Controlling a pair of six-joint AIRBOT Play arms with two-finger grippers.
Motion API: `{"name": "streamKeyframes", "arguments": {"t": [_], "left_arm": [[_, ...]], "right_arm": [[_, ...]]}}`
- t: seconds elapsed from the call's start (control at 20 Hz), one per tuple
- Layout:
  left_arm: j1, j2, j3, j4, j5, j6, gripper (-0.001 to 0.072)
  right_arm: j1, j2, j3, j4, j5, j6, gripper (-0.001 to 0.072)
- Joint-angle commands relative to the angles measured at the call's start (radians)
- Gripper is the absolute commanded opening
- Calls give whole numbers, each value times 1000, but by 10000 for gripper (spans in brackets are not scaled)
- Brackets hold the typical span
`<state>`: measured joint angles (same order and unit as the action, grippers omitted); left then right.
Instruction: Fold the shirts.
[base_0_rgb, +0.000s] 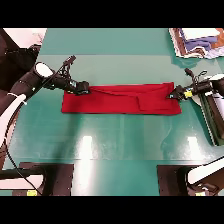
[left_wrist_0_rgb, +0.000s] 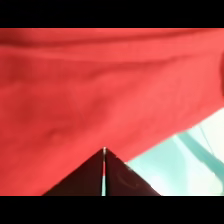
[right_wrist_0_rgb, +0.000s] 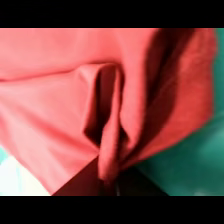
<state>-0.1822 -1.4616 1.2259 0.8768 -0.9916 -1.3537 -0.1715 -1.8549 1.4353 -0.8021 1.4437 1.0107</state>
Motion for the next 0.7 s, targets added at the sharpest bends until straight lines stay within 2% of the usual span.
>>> {"name": "streamKeyframes", "arguments": {"t": [0.0,0.25,0.45,0.65], "left_arm": [[-43,-29,52,4,48,-9,26],[-138,-204,270,5,32,-16,27],[-236,-367,411,5,20,-48,26],[-328,-468,471,5,6,-61,27]], "right_arm": [[-6,35,56,15,79,46,17],[55,132,241,16,203,221,17],[159,170,425,26,206,344,17],[278,169,597,25,204,398,16]]}}
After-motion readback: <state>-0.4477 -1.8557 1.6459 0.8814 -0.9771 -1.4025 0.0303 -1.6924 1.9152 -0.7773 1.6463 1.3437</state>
